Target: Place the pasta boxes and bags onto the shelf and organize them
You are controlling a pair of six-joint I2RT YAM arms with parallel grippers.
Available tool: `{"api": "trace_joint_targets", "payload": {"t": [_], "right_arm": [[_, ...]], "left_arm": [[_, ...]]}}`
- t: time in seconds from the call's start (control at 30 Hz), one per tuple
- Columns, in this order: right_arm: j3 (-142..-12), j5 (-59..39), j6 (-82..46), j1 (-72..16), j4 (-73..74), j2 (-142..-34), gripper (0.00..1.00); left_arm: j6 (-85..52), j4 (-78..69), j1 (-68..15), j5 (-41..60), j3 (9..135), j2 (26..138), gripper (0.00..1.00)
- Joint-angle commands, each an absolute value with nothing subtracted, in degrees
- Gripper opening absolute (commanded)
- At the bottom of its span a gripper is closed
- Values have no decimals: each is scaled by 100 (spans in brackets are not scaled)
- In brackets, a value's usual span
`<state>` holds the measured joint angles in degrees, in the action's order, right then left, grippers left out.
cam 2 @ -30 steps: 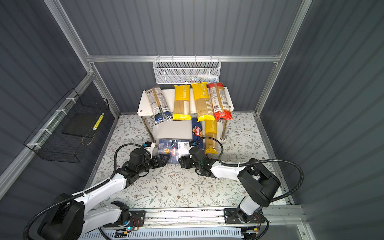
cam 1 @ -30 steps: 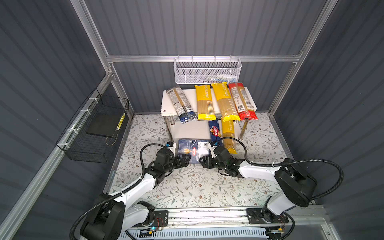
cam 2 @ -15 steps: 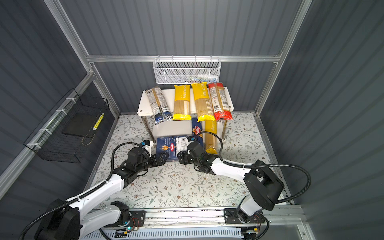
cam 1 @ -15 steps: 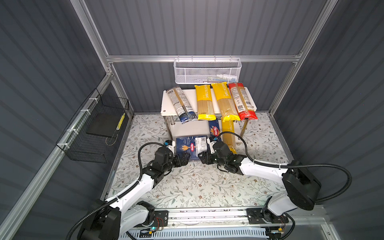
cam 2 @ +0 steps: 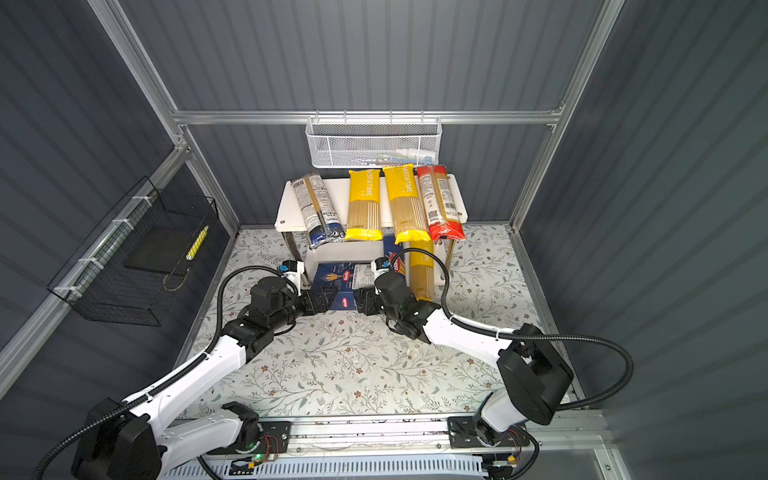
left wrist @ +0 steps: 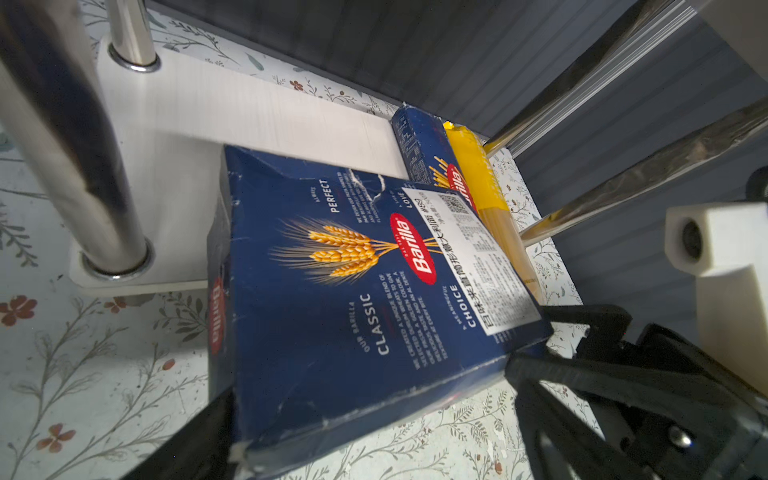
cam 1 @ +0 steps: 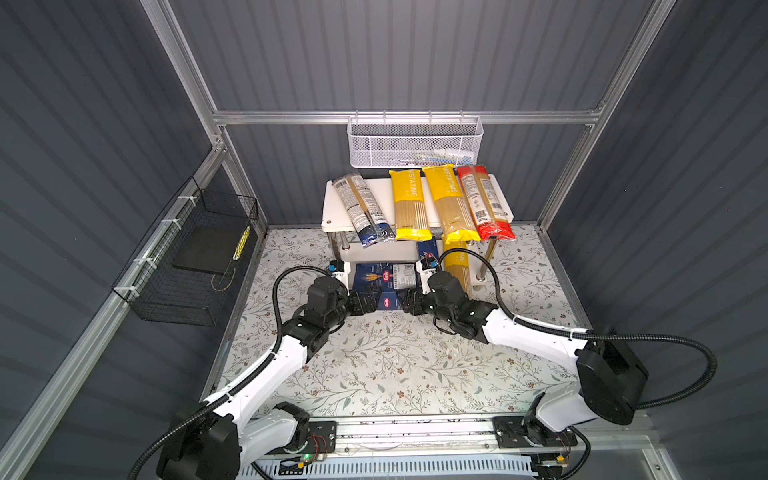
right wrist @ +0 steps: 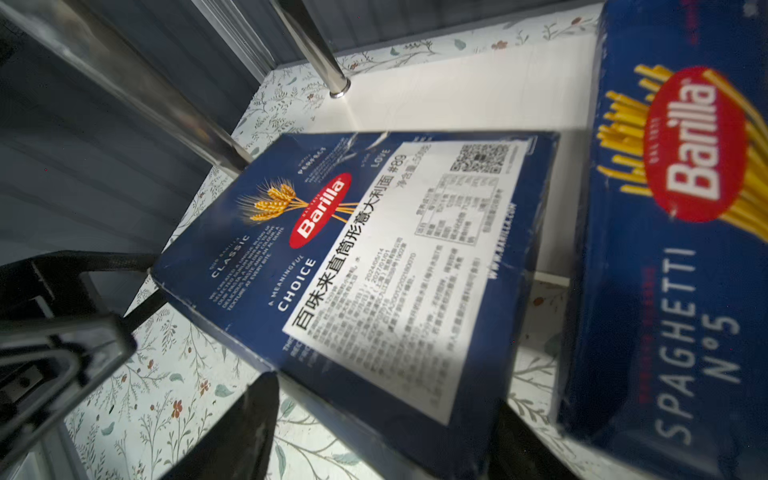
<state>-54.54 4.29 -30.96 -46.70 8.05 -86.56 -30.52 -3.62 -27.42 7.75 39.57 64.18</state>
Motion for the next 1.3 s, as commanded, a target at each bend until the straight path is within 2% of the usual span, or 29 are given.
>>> {"api": "trace_joint_targets", "payload": {"t": [0.0, 1.27], "right_arm": [[-5885, -295, -2876, -4878, 1514, -8755, 71], [-6310, -527, -3164, -4333, 1995, -9742, 74]], "left_arm": [[-2691, -760, -2962, 1556, 4471, 6531, 100], [-1983, -301, -2940, 204, 5259, 8025, 100]]}}
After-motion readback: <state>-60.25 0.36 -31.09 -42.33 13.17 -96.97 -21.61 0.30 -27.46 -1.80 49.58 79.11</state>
